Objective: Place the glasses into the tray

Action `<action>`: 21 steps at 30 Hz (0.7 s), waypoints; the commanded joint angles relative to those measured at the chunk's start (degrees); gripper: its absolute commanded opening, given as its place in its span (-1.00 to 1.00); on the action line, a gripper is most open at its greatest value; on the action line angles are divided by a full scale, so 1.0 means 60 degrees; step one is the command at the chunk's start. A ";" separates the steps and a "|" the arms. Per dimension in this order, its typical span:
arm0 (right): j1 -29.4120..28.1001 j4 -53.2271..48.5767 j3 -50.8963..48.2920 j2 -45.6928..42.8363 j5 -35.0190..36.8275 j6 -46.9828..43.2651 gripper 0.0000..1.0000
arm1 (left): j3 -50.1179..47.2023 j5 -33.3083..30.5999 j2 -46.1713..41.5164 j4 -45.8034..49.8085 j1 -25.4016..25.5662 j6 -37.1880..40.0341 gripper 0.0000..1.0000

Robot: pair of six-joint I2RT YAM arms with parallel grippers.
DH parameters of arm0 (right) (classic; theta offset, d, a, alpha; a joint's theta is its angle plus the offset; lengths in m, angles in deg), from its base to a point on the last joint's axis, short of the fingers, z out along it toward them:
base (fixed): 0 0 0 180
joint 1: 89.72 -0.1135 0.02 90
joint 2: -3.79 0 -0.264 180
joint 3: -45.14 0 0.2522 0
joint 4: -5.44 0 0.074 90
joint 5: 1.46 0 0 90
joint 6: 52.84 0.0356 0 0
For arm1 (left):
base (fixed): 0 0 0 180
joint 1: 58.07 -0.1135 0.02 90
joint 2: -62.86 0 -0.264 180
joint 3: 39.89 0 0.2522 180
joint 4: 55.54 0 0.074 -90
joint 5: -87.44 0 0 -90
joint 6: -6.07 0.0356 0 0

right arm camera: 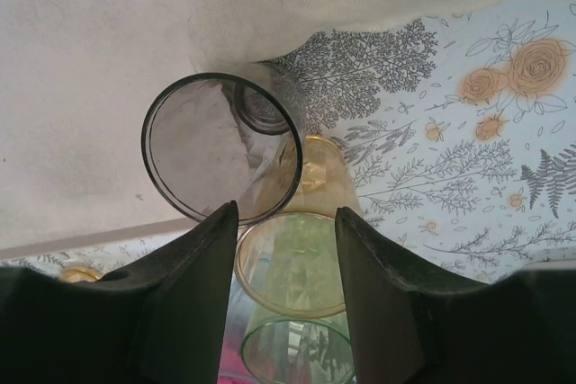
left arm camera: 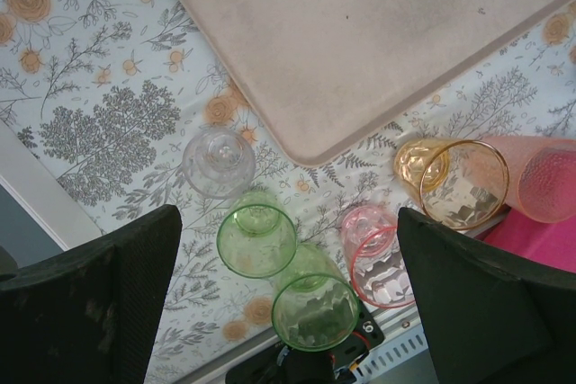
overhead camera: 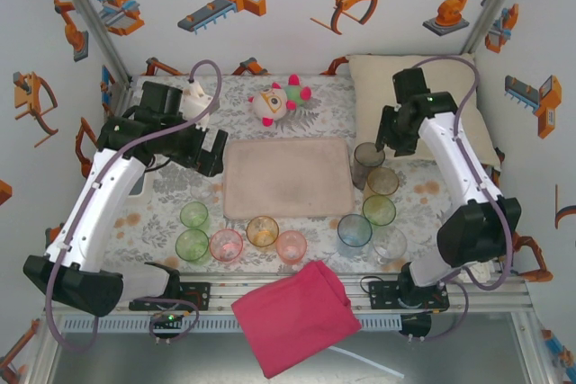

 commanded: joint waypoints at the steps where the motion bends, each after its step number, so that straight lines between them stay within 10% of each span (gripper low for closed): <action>1: 0.0084 0.0319 -0.0067 0.0223 0.0125 -0.0306 -0.17 | -0.0148 0.0126 -0.0252 0.0187 0.0043 -0.0112 0.94; 21: 0.0097 0.0558 -0.0344 0.1046 0.0863 -0.0736 -0.29 | -0.0223 0.0138 -0.0224 0.0211 0.0039 -0.0159 0.94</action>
